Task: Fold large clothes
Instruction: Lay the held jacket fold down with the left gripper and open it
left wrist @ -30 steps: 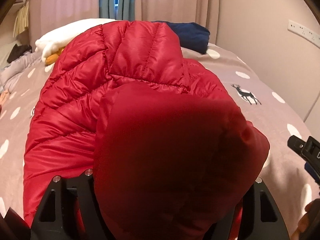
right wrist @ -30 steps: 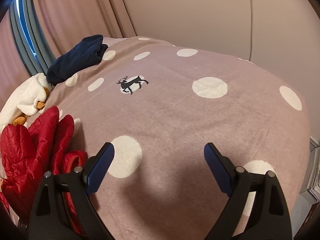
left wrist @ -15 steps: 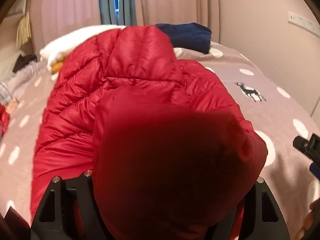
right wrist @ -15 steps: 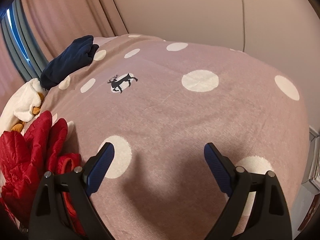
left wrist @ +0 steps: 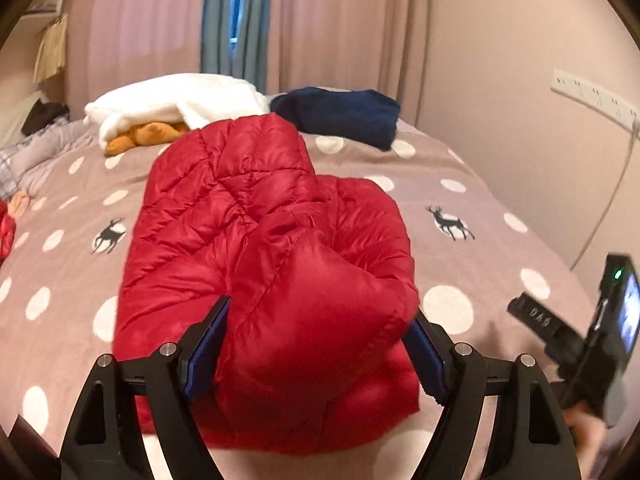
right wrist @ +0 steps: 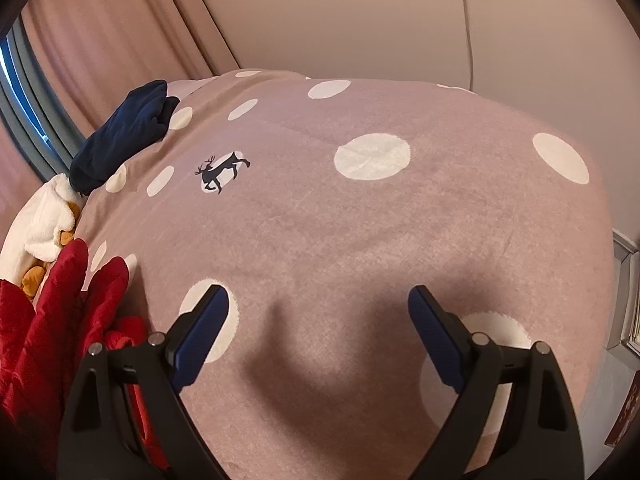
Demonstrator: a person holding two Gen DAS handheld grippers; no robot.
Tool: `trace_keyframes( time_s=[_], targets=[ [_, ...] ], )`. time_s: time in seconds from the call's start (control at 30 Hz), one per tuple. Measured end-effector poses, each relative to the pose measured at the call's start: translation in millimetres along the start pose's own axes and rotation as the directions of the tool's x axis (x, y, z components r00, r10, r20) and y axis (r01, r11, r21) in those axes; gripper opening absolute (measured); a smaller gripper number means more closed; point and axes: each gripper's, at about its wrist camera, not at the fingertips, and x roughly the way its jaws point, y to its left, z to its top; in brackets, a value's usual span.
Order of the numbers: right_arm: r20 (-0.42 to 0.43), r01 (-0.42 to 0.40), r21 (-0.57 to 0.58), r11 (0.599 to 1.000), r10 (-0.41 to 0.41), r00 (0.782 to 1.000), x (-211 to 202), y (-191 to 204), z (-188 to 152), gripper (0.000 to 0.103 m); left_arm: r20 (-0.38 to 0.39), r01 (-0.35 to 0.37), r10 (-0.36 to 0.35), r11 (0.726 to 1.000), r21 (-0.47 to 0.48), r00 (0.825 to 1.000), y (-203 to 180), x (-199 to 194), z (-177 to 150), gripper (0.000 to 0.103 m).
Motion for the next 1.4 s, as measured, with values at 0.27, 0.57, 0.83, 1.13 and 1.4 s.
trace_keyframes(
  time_s=[0.27,0.57,0.83,1.13,1.4],
  targets=[
    [0.006,0.010,-0.030,1.000,-0.010,1.000,-1.8,6.4,-1.3,0.092,0.092,-0.084,0.087,0.996,-0.041,0.992,1.5,-29.1,4.5,0.079],
    [0.005,0.011,-0.053,0.999,-0.011,1.000,-2.4,12.3,-2.8,0.092,0.190,-0.207,0.226,0.972,-0.113,0.955,9.3,-48.6,9.5,0.080],
    [0.020,-0.008,-0.121,0.993,0.010,1.000,-12.2,34.8,-6.8,0.092,0.241,-0.264,0.314,0.939,-0.219,0.918,39.2,-73.9,21.2,0.080],
    [0.059,-0.093,-0.304,0.948,0.116,0.992,-46.9,94.6,-28.7,0.094,0.176,-0.379,0.467,0.845,-0.378,0.867,118.9,-65.0,23.4,0.087],
    [0.132,-0.157,-0.412,0.897,0.230,0.964,-93.3,131.2,-45.9,0.099,0.070,-0.522,0.609,0.728,-0.444,0.790,184.9,-41.3,14.5,0.087]
  ],
)
